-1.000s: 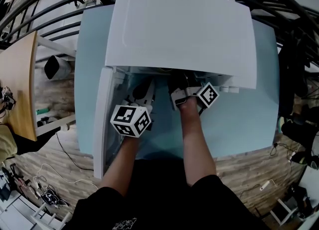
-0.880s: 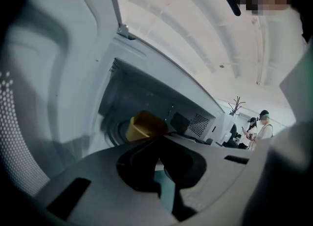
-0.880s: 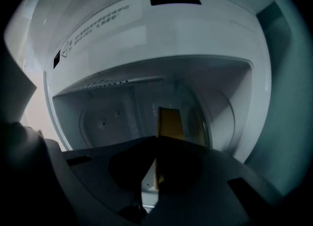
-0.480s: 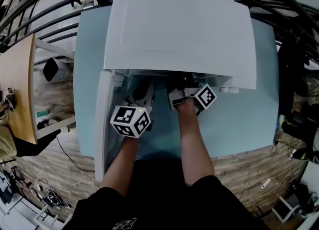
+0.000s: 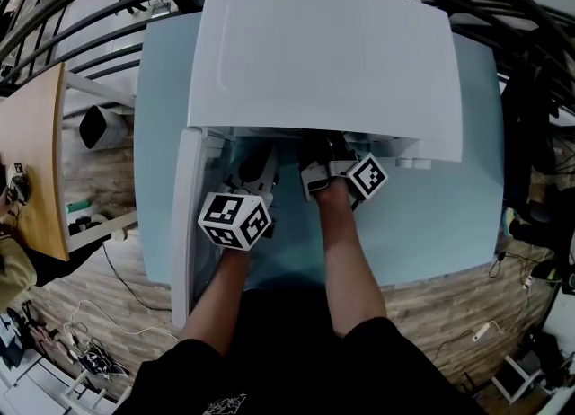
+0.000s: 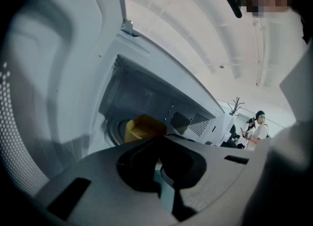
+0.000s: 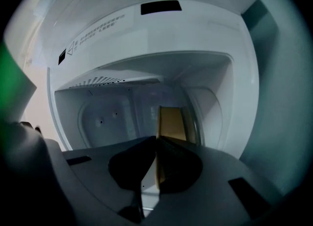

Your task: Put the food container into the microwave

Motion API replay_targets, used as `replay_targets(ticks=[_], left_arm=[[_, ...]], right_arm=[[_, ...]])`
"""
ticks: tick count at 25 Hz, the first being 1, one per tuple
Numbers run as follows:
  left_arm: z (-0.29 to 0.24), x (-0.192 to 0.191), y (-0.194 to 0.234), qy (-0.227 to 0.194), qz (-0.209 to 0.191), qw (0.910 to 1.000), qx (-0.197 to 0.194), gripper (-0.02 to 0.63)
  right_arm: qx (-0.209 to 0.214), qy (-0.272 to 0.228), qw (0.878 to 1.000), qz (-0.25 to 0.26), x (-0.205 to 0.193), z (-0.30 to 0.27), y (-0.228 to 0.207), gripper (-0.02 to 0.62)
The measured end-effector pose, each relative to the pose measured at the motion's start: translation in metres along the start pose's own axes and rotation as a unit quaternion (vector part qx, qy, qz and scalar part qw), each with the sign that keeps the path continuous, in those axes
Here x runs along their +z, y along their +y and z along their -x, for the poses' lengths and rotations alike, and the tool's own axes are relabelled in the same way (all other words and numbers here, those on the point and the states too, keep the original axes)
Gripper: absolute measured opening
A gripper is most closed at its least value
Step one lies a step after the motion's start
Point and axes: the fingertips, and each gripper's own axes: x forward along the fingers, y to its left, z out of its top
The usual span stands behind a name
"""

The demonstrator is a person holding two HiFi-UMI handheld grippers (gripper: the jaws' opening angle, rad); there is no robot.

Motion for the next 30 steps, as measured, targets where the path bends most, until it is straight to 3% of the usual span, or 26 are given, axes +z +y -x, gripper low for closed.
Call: replay_targets(ticks=[7, 11, 18, 30], left_arm=[[0.003, 0.001, 0.000, -0.003, 0.000, 1.0000, 0.002, 0.006], [0.005, 0.001, -0.003, -0.005, -0.001, 1.0000, 0.003, 0.006], [0.012, 0.003, -0.009, -0.012, -0.005, 0.9999, 0.007, 0.006], [0.032, 0.006, -0.027, -0.025, -0.015, 0.9994, 0.018, 0.006]], right_arm=[[0.004, 0.001, 1.000, 0.003, 0.001, 0.001, 0.004, 0.024], [0.009, 0.008, 1.000, 0.010, 0.001, 0.002, 0.007, 0.097], [0.000, 0.018, 1.000, 0.015, 0.000, 0.007, 0.009, 0.161], [-0.002, 0.046, 0.999, 0.026, -0.004, 0.029, 0.027, 0.157]])
